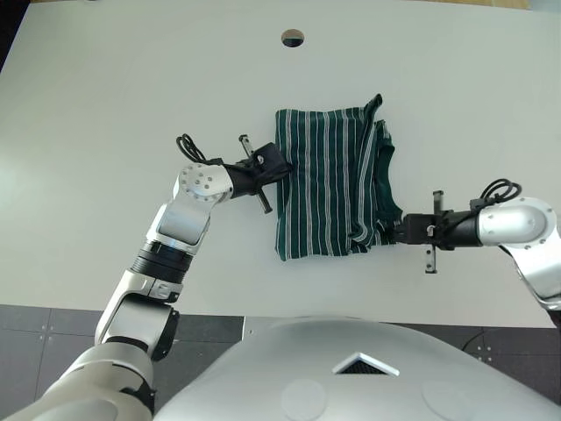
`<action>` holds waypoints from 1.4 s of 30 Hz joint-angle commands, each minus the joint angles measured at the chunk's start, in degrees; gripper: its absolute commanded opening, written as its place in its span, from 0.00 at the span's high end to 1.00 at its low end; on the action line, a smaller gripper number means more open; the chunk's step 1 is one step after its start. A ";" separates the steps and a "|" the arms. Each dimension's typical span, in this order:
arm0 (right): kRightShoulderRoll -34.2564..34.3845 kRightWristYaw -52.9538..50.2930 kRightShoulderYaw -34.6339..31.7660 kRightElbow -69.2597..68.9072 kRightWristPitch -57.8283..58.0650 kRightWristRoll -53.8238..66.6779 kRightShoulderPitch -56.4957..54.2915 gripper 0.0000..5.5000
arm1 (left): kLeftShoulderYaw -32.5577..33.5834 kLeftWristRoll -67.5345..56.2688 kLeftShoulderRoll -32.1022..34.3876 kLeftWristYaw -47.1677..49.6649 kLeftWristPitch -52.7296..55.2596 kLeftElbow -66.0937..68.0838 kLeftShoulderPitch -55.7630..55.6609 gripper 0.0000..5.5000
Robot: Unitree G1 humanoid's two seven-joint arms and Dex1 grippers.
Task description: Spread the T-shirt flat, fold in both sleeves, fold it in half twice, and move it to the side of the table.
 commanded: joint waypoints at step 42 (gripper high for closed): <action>-0.05 -26.93 -3.23 9.84 -59.62 -33.93 2.84 0.48 | 0.02 29.74 26.48 6.51 -59.99 -12.32 19.86 0.56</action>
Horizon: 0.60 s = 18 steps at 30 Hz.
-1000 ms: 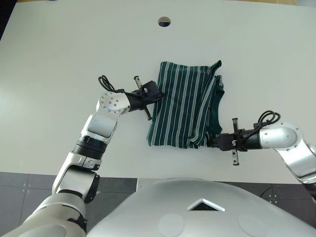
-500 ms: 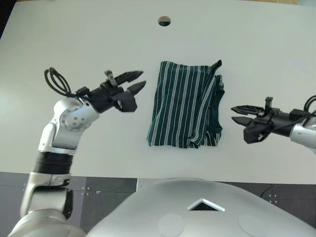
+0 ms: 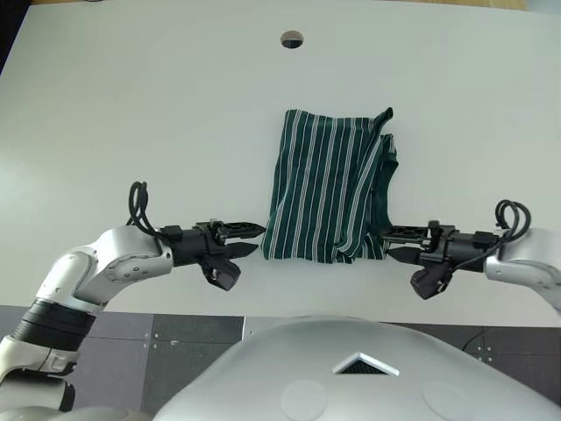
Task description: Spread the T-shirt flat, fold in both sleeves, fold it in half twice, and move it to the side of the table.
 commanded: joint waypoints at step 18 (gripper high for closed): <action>4.19 -1.87 6.54 4.01 -2.00 -4.64 -5.80 0.83 | -8.84 -1.96 -4.99 -5.52 2.28 3.68 -7.30 0.85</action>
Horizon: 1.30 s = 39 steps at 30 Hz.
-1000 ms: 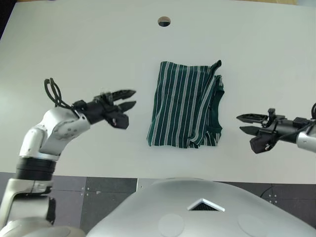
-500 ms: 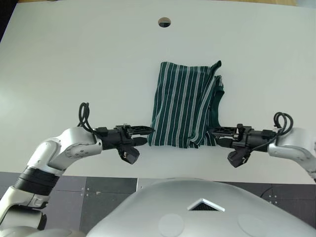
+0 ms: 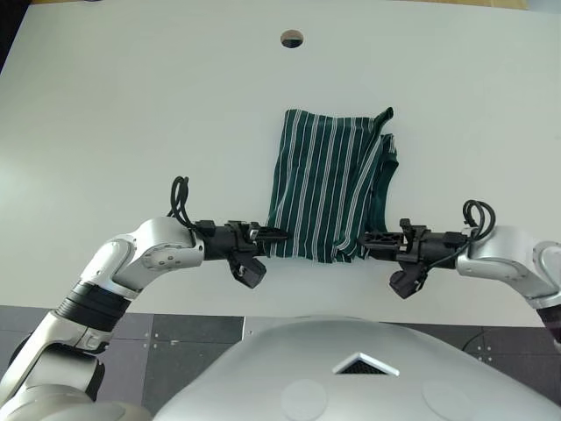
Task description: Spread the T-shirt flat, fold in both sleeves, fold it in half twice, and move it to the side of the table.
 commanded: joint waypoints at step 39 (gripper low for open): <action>7.96 10.97 -8.20 -0.47 72.67 53.77 -15.08 0.98 | 6.07 -35.48 -19.75 -4.71 64.33 11.39 -24.80 0.97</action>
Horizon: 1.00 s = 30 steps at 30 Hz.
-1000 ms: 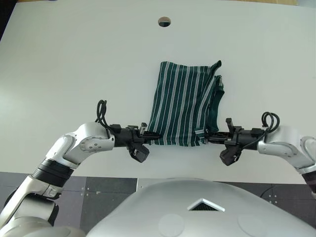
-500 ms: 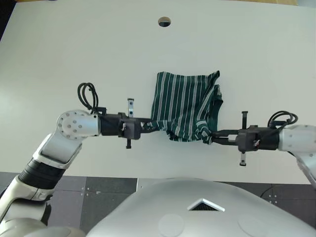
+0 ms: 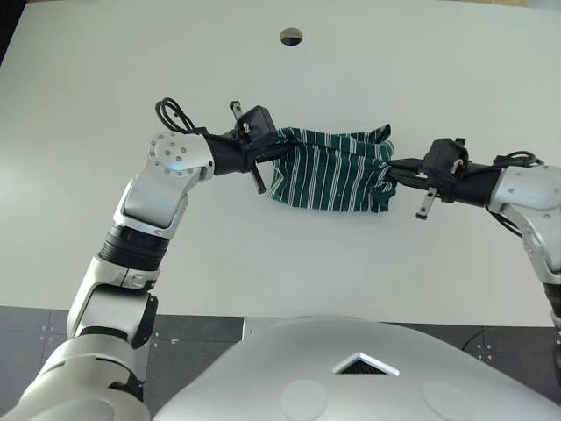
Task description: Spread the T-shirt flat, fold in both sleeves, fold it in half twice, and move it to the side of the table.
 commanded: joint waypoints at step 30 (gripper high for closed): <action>19.55 -22.25 4.40 17.00 -21.28 -27.75 -13.71 0.85 | 13.03 8.91 -12.43 16.10 -5.72 28.66 -13.15 0.79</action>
